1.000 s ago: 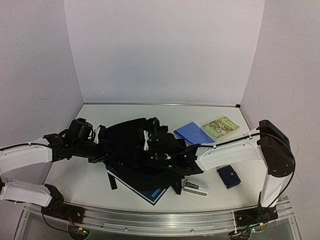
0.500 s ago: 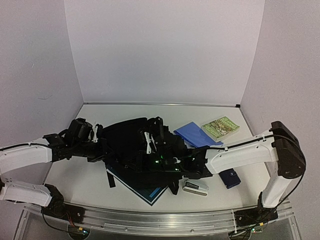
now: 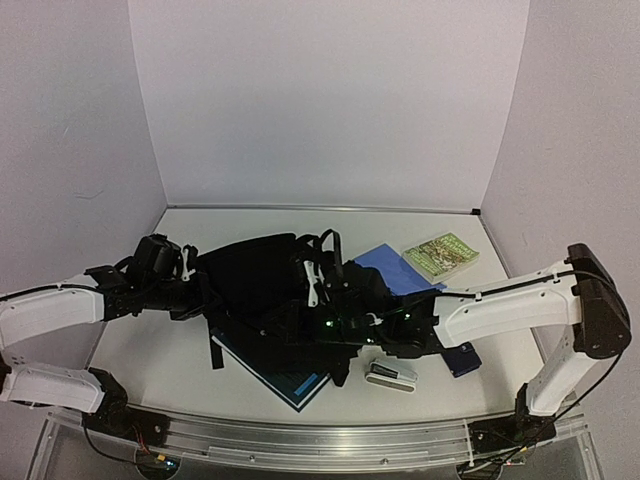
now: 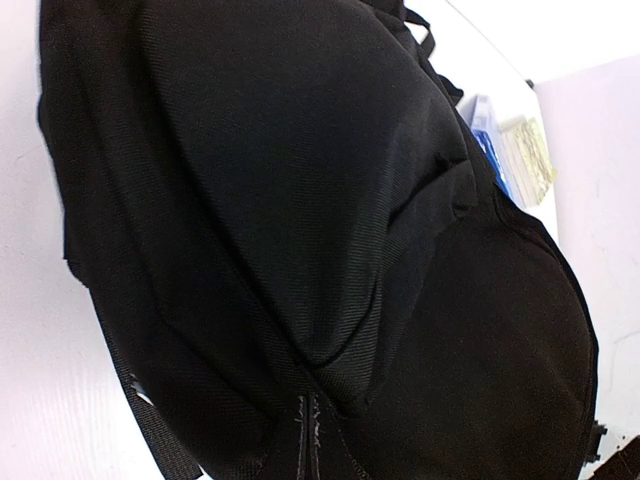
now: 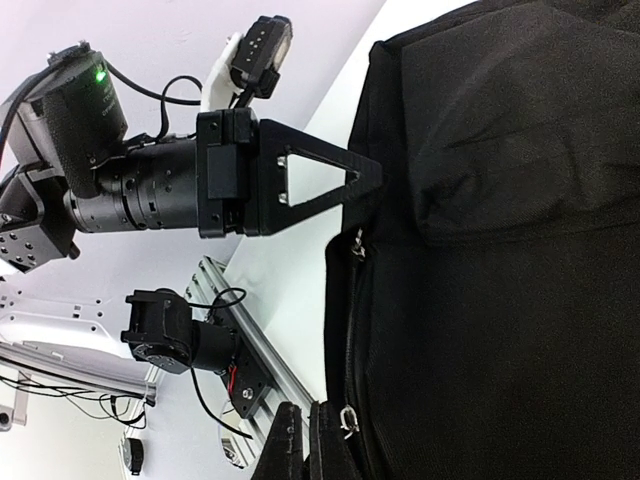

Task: Pack the student bag
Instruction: Unzip the student bag at the center of the board.

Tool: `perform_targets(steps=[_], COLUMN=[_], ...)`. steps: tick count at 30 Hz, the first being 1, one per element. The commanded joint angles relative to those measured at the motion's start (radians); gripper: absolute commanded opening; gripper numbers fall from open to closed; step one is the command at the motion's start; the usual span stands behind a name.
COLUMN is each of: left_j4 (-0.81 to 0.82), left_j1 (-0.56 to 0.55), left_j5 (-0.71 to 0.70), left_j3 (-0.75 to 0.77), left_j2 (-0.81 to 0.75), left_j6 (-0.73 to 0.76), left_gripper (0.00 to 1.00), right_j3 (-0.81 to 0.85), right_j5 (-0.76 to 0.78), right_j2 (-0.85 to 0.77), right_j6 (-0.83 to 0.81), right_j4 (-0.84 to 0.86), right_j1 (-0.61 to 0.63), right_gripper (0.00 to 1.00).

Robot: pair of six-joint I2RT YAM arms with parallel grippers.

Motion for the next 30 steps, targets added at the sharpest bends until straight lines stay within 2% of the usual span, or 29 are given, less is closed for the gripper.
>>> perform_targets(steps=[1,8,12,18,28,30], left_j4=[-0.005,0.001,-0.006,-0.009,-0.002,0.009], left_j1=[0.060,0.122,0.129,0.130,0.132,0.132], left_j5=[-0.015,0.019,0.022,0.014,0.044,0.093], left_j3=[0.017,-0.005,-0.016,-0.042,-0.059,-0.045], left_j2=[-0.006,-0.043,-0.044,-0.045,-0.074,-0.083], left_j6=[0.012,0.026,0.028,0.021,0.061,0.127], left_gripper=[0.00,0.00,0.00,0.00,0.00,0.07], right_j3=[-0.018,-0.048,-0.034,-0.054,-0.060,-0.052], right_j5=[0.078,0.203,0.335,0.426,0.408,0.402], right_j2=[-0.087,-0.123,-0.141,-0.183,-0.169,-0.161], right_j6=[-0.003,0.056,0.098,0.097,0.100,0.070], right_j4=[-0.009,-0.080,-0.207,-0.255,-0.275,-0.267], right_j1=[0.009,0.009,0.009,0.008,-0.066,-0.069], right_gripper=[0.00,0.00,0.00,0.00,0.00,0.00])
